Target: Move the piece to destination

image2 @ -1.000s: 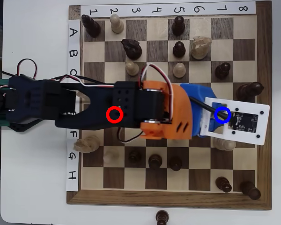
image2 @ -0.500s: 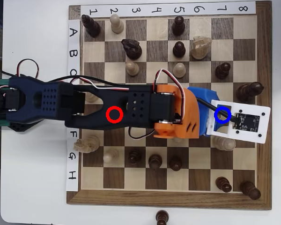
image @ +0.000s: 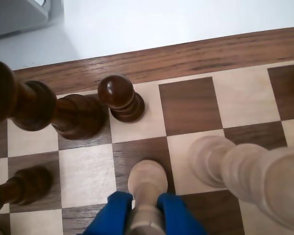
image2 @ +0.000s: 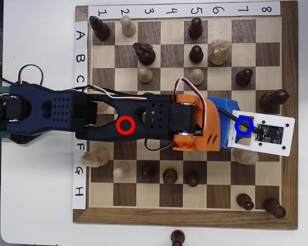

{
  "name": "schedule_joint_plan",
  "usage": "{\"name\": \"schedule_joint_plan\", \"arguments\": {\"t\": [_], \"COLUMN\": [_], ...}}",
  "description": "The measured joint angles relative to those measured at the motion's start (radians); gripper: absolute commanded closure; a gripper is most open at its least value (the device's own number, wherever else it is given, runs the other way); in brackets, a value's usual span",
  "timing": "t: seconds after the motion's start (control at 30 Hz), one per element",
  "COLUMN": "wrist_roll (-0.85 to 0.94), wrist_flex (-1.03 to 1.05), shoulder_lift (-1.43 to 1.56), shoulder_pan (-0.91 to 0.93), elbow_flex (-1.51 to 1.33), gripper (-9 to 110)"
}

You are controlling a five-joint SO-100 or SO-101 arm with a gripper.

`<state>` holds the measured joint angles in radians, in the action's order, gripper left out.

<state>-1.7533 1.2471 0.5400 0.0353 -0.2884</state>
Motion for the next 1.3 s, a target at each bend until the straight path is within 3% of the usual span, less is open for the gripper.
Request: {"name": "schedule_joint_plan", "arguments": {"t": [1.3], "wrist_roll": [0.0], "wrist_flex": [-0.08], "shoulder_lift": [-0.118], "shoulder_pan": [-0.014], "elbow_flex": [0.123], "gripper": [88]}}
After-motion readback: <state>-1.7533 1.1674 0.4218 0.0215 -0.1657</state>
